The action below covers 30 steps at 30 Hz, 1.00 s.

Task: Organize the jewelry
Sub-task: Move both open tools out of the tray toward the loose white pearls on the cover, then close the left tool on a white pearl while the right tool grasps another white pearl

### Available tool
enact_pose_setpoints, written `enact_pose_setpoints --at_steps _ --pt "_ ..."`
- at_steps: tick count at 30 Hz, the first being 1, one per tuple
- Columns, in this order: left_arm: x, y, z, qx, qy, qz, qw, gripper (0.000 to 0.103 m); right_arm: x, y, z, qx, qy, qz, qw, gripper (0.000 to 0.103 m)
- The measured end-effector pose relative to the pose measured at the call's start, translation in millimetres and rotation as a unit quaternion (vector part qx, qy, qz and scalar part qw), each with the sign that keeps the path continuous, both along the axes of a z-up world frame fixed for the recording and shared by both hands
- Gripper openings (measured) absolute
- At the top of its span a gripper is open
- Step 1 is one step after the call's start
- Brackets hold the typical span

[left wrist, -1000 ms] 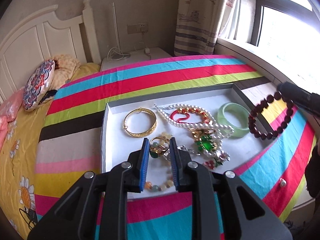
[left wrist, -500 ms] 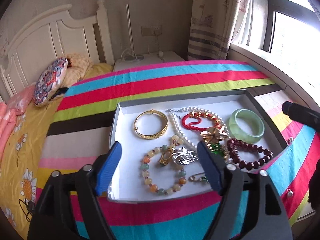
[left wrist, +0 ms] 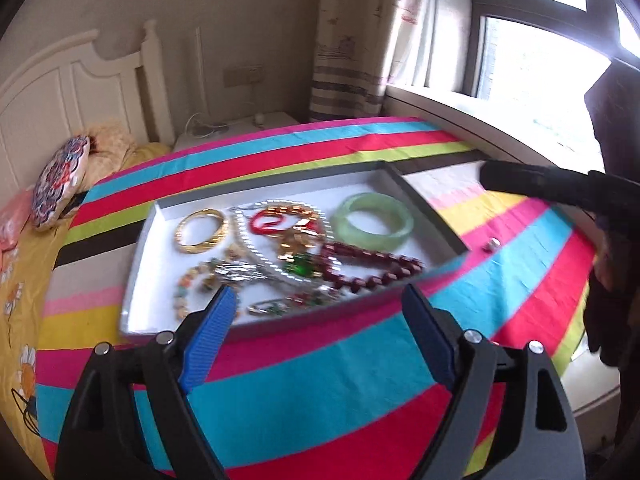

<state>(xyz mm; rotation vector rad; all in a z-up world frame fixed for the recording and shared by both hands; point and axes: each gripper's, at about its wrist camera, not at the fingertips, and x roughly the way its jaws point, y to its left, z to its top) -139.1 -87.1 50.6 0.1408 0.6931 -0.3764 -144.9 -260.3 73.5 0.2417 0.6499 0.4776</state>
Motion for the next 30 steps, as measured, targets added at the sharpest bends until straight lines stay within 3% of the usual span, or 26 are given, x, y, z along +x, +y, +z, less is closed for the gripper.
enact_pose_setpoints --at_steps 3,6,11,17,22,30 --pt "-16 -23 -7 -0.010 0.014 -0.048 0.9987 0.084 -9 -18 -16 -0.036 0.013 -0.033 0.999 0.038" --pt "-31 -52 -19 0.009 0.019 -0.097 0.9951 0.083 -20 -36 -35 -0.047 0.031 -0.054 0.997 0.038" --pt "-45 -92 -41 0.048 0.034 -0.152 0.9867 0.062 -31 -56 -52 -0.053 0.041 -0.077 0.995 0.038" --pt "-40 -105 -54 0.057 0.053 -0.163 0.9836 0.045 -27 -61 -59 -0.090 0.042 -0.089 0.991 0.038" --pt "-38 -110 -57 0.059 0.053 -0.176 0.9812 0.015 -27 -71 -62 -0.091 0.042 -0.103 0.990 0.038" --pt "-43 -101 -54 0.036 0.053 -0.170 0.9834 0.013 -9 -47 -69 -0.181 0.054 -0.078 0.979 0.037"
